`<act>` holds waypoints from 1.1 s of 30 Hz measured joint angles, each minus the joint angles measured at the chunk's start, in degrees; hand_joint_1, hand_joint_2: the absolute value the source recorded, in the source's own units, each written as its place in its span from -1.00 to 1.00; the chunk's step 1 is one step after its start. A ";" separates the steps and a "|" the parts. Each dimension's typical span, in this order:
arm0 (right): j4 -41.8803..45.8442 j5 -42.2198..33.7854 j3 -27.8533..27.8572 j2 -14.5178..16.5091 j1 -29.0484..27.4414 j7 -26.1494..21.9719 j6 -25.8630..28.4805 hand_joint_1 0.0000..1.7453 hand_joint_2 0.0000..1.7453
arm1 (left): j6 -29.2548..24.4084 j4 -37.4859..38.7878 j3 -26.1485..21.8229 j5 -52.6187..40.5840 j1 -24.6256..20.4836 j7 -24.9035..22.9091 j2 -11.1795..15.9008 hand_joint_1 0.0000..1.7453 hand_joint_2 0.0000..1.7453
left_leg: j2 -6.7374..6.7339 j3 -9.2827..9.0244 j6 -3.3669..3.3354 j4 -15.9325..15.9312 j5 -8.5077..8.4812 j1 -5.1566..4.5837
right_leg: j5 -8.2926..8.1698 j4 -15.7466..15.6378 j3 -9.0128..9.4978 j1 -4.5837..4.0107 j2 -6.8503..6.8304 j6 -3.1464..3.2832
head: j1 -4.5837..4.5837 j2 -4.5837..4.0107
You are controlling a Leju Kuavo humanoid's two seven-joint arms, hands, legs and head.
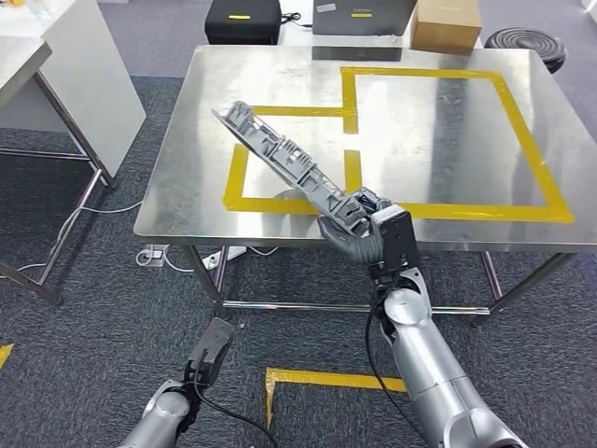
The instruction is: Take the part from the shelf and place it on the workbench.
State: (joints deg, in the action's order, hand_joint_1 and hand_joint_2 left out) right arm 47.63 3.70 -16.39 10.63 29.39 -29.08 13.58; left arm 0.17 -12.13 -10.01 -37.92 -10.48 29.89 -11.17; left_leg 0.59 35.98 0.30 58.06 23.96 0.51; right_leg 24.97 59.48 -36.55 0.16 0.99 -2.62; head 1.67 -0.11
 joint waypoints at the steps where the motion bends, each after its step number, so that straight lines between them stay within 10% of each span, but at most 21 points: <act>1: 0.30 -0.05 -0.03 -0.01 -0.14 -0.05 0.07 1.00 1.00 | -0.02 0.00 0.00 0.02 0.00 0.01 0.02 -1.00 -1.00 | 0.00 -0.05 -0.34 -0.11 -0.08 0.11 | 0.91 1.29 -0.65 0.02 -0.13 -0.27 | -0.18 0.00; 6: 0.85 -0.49 -0.07 -0.04 -0.98 0.76 0.85 1.00 1.00 | -0.08 -0.01 0.00 0.16 0.27 -0.01 0.13 -1.00 -1.00 | 0.02 -0.19 -1.01 -0.16 0.02 0.14 | 6.38 15.49 -7.56 0.07 -0.43 -0.89 | -0.54 0.00; 10: 0.84 -1.17 -0.10 0.09 -0.58 2.48 2.18 1.00 1.00 | -0.36 -0.01 0.00 0.43 0.30 -0.01 0.16 -1.00 -1.00 | 0.22 -0.64 -0.68 -0.03 0.34 0.04 | 0.16 3.69 -1.75 0.07 -0.47 -0.59 | -0.54 0.00; 16: 0.85 -0.40 -0.13 0.38 -0.41 1.97 4.88 1.00 1.00 | -0.53 -0.01 0.05 0.57 0.37 -0.01 0.27 -1.00 -1.00 | 0.25 -0.04 1.02 0.77 0.91 -0.05 | -0.67 -0.39 0.47 0.07 -0.30 1.03 | -0.35 0.00; 21: 0.87 12.20 -1.08 0.14 -1.39 -0.06 19.64 1.00 1.00 | -0.47 -0.01 0.99 0.13 0.64 -0.26 0.18 -1.00 -1.00 | 0.10 6.69 1.89 15.25 7.36 0.05 | -0.69 -0.56 0.59 0.33 -0.48 1.75 | -0.19 0.00; 26: 0.87 17.96 -1.49 -0.40 -2.37 -0.33 26.23 1.00 1.00 | -0.38 -0.01 1.50 -0.19 0.64 -0.69 -0.16 -1.00 -1.00 | 0.04 0.53 1.67 2.97 0.76 0.16 | -0.70 -0.32 0.41 0.23 -0.18 1.14 | -0.19 0.00; 30: 1.02 30.59 1.29 -0.19 -2.48 -1.32 26.48 1.00 1.00 | 0.02 -0.01 2.24 -0.81 0.51 -1.19 -0.48 -1.00 -1.00 | 0.09 -0.32 0.40 0.24 0.54 0.07 | -0.91 -0.35 -0.25 0.13 -0.01 -0.04 | -0.14 0.00; 33: 1.27 44.77 8.13 0.71 -2.18 -4.72 26.47 1.00 1.00 | 0.49 -0.01 2.86 -1.25 0.28 -1.55 -0.72 -1.00 -1.00 | 0.23 -0.32 -0.73 0.08 0.37 0.23 | 2.53 5.09 -2.96 0.26 -0.43 -0.71 | -0.45 0.00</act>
State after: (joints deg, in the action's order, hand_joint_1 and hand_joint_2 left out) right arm 48.89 48.47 -8.26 11.34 27.21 -33.80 40.05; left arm 0.67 -12.13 -7.15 -39.17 -10.20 28.34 -11.89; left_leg 0.82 35.66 -0.43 58.14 24.33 0.75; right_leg 27.50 64.57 -39.51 0.42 0.56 -3.34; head 1.22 -0.11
